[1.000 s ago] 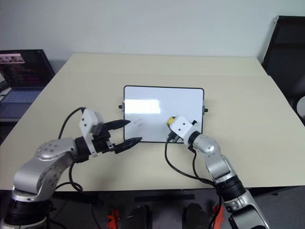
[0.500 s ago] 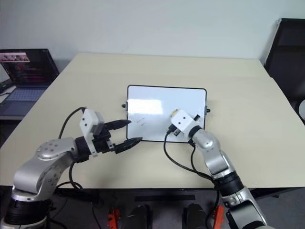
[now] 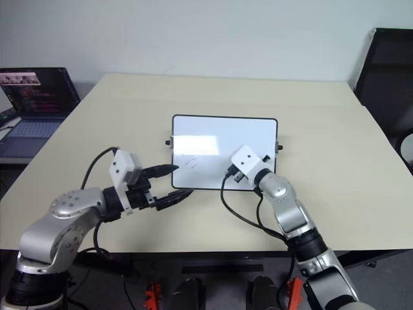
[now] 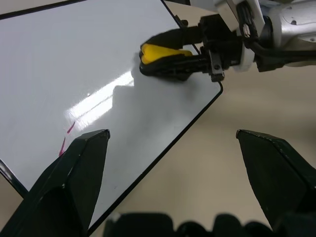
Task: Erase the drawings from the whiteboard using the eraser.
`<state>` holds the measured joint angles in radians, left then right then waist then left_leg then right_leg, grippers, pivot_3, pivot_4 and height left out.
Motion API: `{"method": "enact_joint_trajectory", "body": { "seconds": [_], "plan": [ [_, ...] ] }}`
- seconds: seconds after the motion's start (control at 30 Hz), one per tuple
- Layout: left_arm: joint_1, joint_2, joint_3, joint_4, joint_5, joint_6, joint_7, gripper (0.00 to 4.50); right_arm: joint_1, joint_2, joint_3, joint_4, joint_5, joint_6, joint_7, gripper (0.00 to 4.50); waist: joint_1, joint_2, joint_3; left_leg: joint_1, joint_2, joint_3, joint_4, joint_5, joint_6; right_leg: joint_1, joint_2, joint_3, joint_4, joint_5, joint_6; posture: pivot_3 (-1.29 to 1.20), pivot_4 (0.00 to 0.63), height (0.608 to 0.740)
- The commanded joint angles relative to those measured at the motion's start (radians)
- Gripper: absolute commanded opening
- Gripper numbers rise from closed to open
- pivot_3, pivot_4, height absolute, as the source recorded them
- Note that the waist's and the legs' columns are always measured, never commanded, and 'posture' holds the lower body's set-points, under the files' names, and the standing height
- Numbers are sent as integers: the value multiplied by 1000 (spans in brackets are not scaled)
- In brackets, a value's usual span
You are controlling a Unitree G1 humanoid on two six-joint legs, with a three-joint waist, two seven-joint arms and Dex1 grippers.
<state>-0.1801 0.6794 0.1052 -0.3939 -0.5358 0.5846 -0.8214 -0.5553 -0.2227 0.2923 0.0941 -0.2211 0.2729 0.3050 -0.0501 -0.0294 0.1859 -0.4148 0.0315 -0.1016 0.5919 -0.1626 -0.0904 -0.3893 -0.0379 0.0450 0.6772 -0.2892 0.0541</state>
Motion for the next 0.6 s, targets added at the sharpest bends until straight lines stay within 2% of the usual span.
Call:
{"method": "enact_joint_trajectory", "body": {
  "seconds": [0.03, 0.23, 0.47, 0.6],
  "plan": [
    [6, 5, 17, -19, -7, -29, -12, 4500, -17, -13, -50, 79, -13, 14, -40, 1068, 0, 0, 0, 0, 0, 0, 0, 0, 0, 0, 0, 0, 0, 0, 0, 0, 150, 740],
    [16, 5, 20, -13, -4, -40, -13, 4500, 43, -22, -109, 47, 54, 121, -17, 1067, 6, 0, 0, 0, 0, 0, 0, 0, 1, 0, 0, 0, 0, 0, 0, 0, 150, 740],
    [24, 3, 21, 3, 4, -59, -22, 4500, 184, -64, -77, -132, 101, 259, 89, 1066, 24, -1, -4, -2, -1, 0, 0, -3, -4, 1, -2, 0, -10, 0, 0, 0, 150, 740],
    [26, 6, 24, 8, 4, -62, -23, 4500, 210, -90, -49, -211, 84, 283, 118, 1066, 19, -2, -5, -2, 0, 3, -1, 0, 0, 2, -3, 1, -16, 0, 0, 0, 150, 740]
  ]
}}
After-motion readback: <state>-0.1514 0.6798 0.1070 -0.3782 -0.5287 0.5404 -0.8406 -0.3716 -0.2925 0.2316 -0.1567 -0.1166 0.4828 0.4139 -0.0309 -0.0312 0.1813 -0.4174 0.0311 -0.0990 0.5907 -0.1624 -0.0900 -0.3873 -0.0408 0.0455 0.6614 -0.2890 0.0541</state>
